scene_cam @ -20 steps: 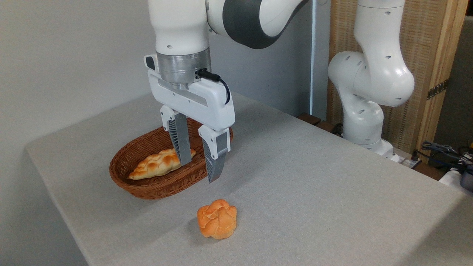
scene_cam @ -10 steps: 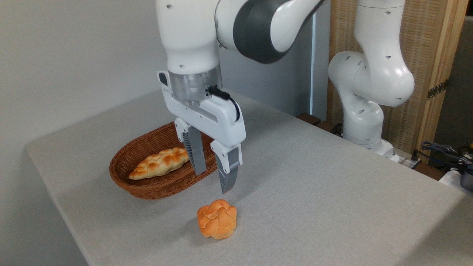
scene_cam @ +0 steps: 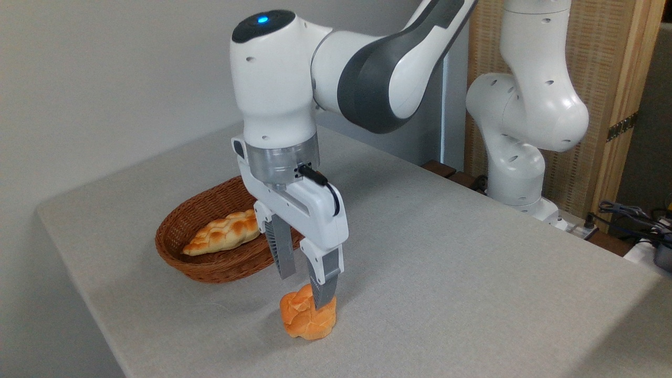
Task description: Put bread into the basket
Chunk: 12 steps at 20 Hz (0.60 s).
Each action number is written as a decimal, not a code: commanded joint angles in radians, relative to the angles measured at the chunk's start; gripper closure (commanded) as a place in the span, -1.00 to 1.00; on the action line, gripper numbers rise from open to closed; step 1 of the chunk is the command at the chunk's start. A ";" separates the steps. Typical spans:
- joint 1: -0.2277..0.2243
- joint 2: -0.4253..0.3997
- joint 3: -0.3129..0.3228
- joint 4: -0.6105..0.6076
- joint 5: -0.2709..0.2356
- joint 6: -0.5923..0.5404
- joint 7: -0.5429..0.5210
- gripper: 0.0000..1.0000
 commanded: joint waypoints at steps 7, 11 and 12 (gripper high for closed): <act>-0.009 0.058 0.016 -0.008 0.010 0.029 0.041 -1.00; -0.011 0.077 0.016 -0.008 0.011 0.029 0.043 -1.00; -0.011 0.078 0.016 -0.008 0.011 0.030 0.043 -1.00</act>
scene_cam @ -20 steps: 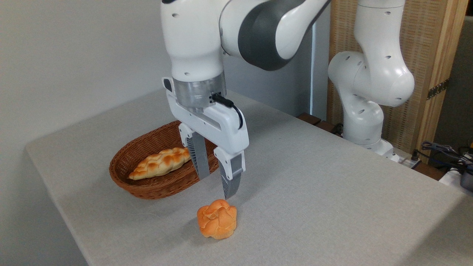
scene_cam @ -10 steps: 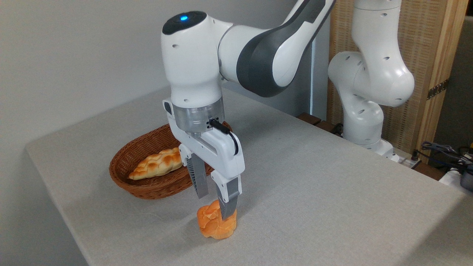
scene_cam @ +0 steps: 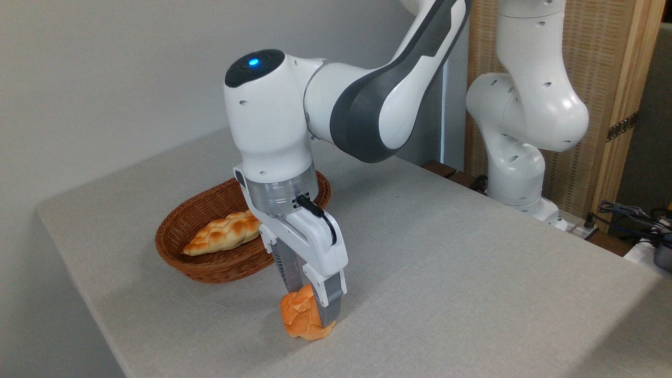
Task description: Put bread into the basket
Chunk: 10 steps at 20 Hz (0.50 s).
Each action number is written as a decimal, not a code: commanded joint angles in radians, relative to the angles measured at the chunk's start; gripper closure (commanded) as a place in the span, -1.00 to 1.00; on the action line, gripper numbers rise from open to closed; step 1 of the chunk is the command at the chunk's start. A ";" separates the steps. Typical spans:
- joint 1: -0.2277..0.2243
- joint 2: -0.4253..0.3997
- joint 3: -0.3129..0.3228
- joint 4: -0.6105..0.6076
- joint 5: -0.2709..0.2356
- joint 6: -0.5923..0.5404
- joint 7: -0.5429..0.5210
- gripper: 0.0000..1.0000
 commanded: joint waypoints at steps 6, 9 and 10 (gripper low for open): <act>-0.011 0.014 0.014 -0.006 0.013 0.027 0.021 -0.50; -0.011 0.014 0.014 -0.006 0.013 0.027 0.027 0.06; -0.011 0.014 0.014 -0.006 0.011 0.027 0.047 0.10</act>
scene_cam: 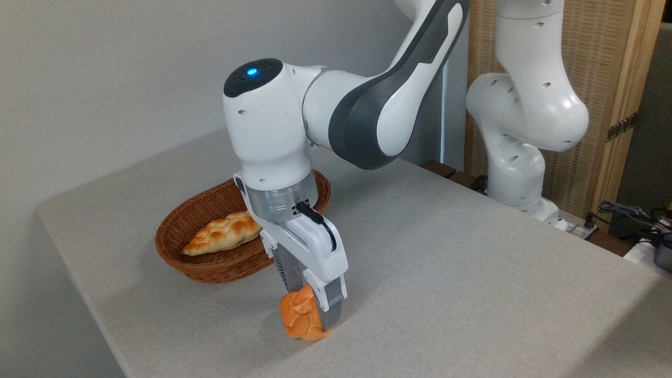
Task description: Put bread into the basket
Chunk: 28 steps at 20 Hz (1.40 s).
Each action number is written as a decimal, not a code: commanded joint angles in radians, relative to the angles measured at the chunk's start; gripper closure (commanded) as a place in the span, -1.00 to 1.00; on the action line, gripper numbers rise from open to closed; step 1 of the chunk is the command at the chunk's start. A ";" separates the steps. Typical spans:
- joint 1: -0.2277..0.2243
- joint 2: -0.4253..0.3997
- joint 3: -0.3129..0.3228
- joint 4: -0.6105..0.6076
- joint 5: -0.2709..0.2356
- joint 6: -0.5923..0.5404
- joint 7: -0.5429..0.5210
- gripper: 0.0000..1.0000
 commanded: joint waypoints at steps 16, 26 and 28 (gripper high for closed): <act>-0.011 -0.005 0.018 -0.002 0.008 0.020 0.064 0.22; -0.018 -0.089 0.003 0.026 -0.118 0.006 0.047 0.17; -0.023 -0.097 -0.024 0.031 -0.166 0.006 0.041 0.16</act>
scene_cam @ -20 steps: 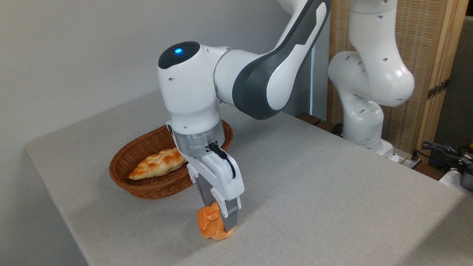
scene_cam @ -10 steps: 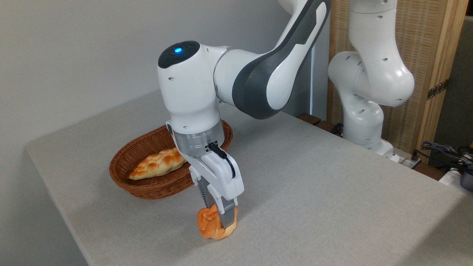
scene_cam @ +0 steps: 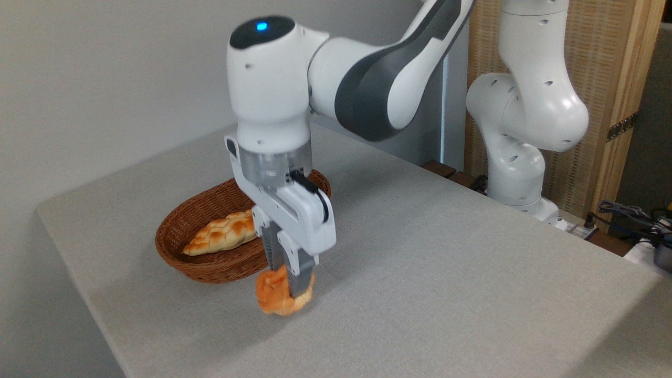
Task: Put bread into the basket
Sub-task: 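Lift the orange bun and carry it over the wicker basket, then lower the bun into the basket beside the croissant and open the gripper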
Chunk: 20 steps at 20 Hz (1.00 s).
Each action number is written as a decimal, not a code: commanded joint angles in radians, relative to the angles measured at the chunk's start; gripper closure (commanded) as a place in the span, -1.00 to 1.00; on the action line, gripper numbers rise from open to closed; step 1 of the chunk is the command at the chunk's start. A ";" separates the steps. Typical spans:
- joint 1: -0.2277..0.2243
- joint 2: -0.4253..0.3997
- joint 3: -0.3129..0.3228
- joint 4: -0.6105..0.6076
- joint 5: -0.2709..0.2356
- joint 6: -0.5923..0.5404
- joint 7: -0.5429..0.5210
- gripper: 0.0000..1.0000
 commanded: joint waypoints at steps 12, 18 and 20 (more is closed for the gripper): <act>-0.016 -0.023 -0.330 0.014 -0.147 0.004 -0.260 -0.76; -0.019 -0.020 -0.372 0.011 -0.144 -0.039 -0.311 -1.00; -0.019 -0.020 -0.372 0.011 -0.143 -0.039 -0.311 -1.00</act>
